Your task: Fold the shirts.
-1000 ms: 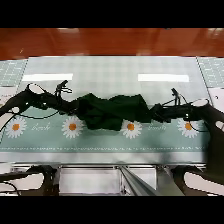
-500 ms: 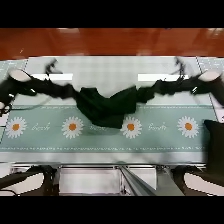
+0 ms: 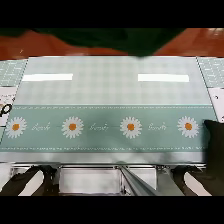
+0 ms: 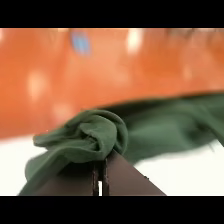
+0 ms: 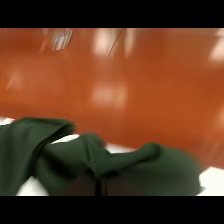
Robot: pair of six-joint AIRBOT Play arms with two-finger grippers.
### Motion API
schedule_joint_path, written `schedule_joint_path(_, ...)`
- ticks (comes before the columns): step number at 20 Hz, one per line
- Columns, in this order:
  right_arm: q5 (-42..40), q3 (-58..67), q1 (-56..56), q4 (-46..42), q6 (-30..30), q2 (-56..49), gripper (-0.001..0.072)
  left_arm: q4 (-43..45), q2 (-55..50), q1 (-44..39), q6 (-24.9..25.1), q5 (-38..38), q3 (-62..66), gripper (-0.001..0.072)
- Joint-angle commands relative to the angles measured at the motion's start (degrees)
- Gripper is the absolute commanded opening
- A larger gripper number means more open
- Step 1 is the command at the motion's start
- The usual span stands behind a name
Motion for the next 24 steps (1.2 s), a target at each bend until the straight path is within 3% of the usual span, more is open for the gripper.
schedule_joint_path(1, 2.5, 4.0, 0.0, -10.9, 3.2, 10.1, 0.0022, 5.1, 9.6, 3.4, -2.2, 2.3, 2.8, 0.0018)
schedule_joint_path(4, 9.9, 4.0, 0.0, -18.8, 5.3, 14.9, 0.0022, 14.5, 13.8, 4.7, -6.3, -5.5, 2.7, 0.0018)
schedule_joint_path(6, 15.5, 3.4, 0.0, -22.9, 7.5, 16.2, 0.0022, 15.1, 14.7, 4.6, -7.1, -13.6, 1.3, 0.0018)
schedule_joint_path(8, 17.3, 1.2, 0.0, -23.0, 9.0, 16.4, 0.0022, 14.8, 15.2, 4.0, -8.1, -17.9, -3.8, 0.0018)
schedule_joint_path(12, 16.0, -10.3, 0.0, -19.0, 9.4, 15.1, 0.0022, 11.2, 15.3, 0.9, -7.9, -19.1, -20.4, 0.0018)
schedule_joint_path(15, 11.2, -23.5, 0.0, -15.4, 8.4, 12.0, 0.0022, 10.3, 14.8, -3.7, -7.5, -14.3, -35.5, 0.0018)
schedule_joint_path(19, -0.2, -36.3, 0.0, -14.4, 8.0, 1.9, 0.0022, 10.3, 10.2, -10.2, -7.5, 3.5, -52.5, 0.0018)
schedule_joint_path(24, -11.1, -36.0, 0.0, -14.1, 8.2, -16.0, 0.0022, 6.4, -5.0, -12.2, -7.5, 16.8, -54.3, 0.0018)
